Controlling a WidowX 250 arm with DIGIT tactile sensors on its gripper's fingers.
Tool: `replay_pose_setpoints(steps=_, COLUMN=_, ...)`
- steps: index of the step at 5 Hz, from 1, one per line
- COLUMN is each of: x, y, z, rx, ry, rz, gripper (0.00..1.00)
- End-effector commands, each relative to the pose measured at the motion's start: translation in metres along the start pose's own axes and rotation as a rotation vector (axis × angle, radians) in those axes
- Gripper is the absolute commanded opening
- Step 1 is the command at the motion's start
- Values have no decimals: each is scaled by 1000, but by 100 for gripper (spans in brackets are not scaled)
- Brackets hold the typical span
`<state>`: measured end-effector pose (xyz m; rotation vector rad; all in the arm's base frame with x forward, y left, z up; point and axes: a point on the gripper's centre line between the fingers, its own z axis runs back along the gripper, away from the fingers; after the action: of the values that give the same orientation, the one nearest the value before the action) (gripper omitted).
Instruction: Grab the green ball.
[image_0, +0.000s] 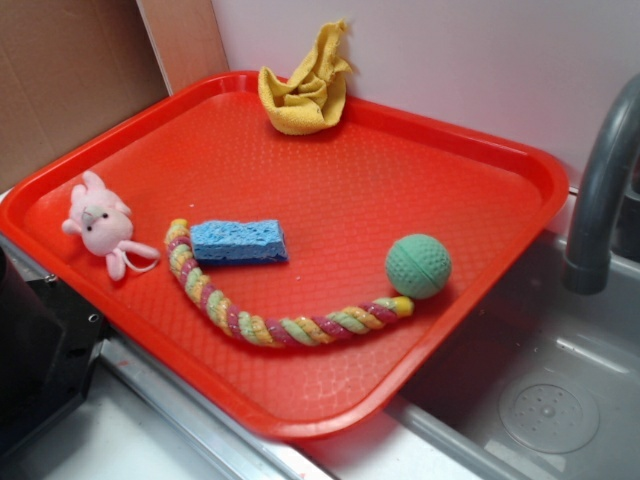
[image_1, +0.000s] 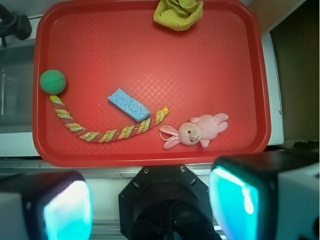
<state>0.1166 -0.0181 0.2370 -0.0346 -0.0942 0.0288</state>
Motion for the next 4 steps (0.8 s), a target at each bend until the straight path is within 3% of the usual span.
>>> replay_pose_setpoints(steps=1, x=0, y=0, z=0, rx=0, ry=0, rz=0, gripper=100)
replay_pose_setpoints(steps=2, x=44, y=-16, z=-42, rx=-38, ry=-14, rz=-248, gripper=100)
replay_pose_setpoints(steps=3, x=63, y=-36, z=-69, rx=-49, ry=-157, rz=-502, gripper=100)
replay_pose_setpoints(steps=4, x=84, y=-67, z=-99, rx=-136, ry=-29, rz=-735, gripper=100)
